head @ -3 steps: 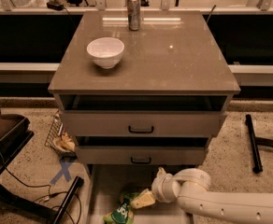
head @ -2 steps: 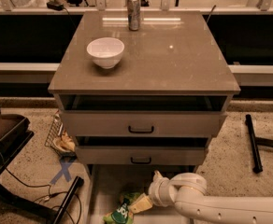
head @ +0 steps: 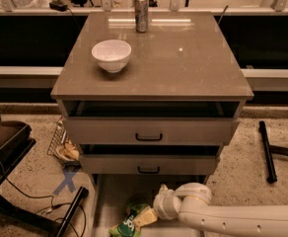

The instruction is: Pick green rice chip bag from bottom drawer and place on counter

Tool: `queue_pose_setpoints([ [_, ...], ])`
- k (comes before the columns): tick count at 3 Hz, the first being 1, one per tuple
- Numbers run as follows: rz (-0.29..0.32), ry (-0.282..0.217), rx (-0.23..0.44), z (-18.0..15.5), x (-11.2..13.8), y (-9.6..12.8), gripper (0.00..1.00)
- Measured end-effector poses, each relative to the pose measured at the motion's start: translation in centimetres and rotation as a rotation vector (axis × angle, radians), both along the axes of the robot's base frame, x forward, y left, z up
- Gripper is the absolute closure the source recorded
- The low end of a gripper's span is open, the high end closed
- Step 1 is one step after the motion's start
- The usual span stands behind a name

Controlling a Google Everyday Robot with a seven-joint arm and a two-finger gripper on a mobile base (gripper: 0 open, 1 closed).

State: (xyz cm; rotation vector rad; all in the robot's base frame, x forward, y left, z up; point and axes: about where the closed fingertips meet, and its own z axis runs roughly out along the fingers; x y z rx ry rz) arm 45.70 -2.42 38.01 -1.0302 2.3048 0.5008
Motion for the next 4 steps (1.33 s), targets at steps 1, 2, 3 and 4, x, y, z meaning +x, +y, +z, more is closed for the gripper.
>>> queue_pose_setpoints([
  [1,-0.075,0.111,0.055,-4.9,-0.1,1.3,0.00],
  [2,-0.156,0.185,0.119,-9.3,0.4,2.9,0.00],
  [3,-0.203,0.213,0.177,-13.4,1.3,4.6,0.00],
  [4,-0.254,0.231,0.209,-18.0,2.2,6.3,0.00],
])
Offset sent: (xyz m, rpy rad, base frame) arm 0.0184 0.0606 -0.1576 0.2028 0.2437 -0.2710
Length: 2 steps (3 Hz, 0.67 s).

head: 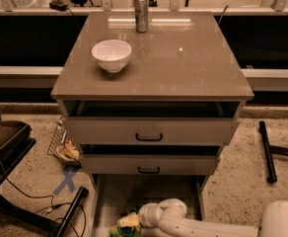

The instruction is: Pick green rice chip bag from bottom drawer and place on counter

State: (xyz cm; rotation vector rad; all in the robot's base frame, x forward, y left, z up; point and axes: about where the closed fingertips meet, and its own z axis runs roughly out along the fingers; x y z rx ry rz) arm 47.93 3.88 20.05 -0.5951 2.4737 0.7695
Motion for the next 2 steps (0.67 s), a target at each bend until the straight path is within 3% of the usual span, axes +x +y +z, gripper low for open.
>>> queue_pose_setpoints([
  [1,-0.059,0.001,-0.016,-3.2,0.2,-0.2,0.00],
  [2,-0.097,0.025,-0.046,-5.4,-0.1,0.5,0.19],
])
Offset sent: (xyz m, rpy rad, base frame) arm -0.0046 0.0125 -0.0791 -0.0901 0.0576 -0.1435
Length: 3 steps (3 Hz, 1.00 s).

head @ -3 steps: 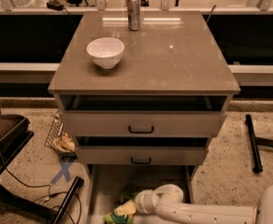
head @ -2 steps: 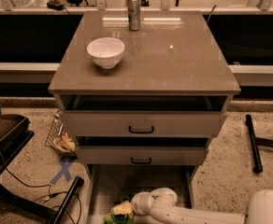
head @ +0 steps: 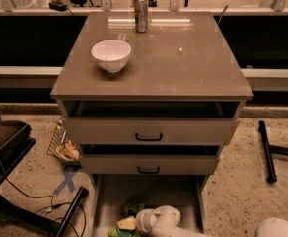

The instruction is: Pick green rice chip bag from bottom drawer and place on counter

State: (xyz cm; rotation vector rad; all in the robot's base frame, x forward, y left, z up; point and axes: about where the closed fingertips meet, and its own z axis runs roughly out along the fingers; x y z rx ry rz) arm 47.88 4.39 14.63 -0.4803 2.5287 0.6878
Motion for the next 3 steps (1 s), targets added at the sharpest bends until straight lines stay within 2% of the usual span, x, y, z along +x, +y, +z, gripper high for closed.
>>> queue_pose_setpoints([
  [2,0.003,0.003,-0.006,-0.34,-0.24,0.20,0.80],
  [3,0.004,0.000,-0.007,-0.20,-0.35,0.26,1.00],
])
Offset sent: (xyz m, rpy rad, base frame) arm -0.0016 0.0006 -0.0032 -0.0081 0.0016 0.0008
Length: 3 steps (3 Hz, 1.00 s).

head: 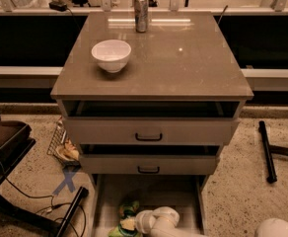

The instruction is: Pick green rice chip bag from bottom drawer and place on counter

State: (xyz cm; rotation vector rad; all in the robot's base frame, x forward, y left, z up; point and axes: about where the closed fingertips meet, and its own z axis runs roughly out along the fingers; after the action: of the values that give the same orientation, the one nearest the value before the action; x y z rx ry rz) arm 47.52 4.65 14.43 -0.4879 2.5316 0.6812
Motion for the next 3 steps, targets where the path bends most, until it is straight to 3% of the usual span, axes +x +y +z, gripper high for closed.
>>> queue_pose_setpoints([
  [1,-0.005,-0.030,-0.014,1.9,-0.6,-0.2,1.00],
  [2,-0.040,-0.107,-0.084,9.9,-0.3,-2.8,1.00],
  [3,-0.061,-0.149,-0.189,17.4,-0.4,-4.6,1.00],
])
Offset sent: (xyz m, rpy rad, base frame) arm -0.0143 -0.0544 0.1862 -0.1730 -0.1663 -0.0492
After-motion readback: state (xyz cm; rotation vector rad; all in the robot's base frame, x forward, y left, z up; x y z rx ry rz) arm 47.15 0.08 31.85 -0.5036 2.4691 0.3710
